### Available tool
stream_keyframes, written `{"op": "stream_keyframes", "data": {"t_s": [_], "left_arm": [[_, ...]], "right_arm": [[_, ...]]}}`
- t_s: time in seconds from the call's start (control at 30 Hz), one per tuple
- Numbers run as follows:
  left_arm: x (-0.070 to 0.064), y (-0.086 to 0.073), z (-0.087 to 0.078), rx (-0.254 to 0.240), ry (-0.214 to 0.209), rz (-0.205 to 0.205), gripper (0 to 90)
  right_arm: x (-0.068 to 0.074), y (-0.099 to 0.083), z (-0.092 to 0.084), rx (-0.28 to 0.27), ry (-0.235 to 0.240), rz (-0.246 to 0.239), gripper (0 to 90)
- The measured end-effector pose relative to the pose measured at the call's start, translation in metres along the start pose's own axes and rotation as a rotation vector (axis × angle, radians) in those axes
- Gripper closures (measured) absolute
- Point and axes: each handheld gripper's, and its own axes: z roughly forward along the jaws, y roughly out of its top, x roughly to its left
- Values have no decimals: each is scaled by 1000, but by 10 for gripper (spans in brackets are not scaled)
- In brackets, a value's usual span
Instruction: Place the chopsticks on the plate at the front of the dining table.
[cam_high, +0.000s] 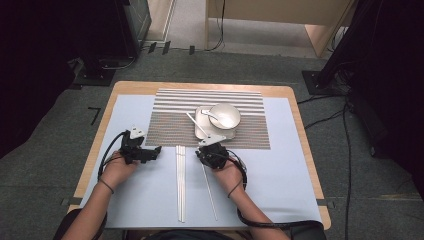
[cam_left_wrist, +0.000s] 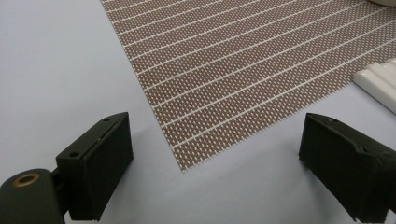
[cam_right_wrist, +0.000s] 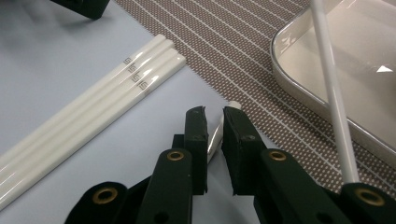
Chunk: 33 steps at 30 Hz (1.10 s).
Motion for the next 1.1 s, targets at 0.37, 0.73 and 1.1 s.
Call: {"op": "stream_keyframes", "data": {"t_s": [0.37,0.73,1.1], "left_arm": [[0,0,0,-1,0,0,92],[0,0,0,-3,1,0,92],[0,0,0,-3,1,0,92]], "right_arm": [[-10,1,3,3,-7,9,839],[-13,5,8,-8,1,6,832],[-13,3,2,-34,22,30,727]]}}
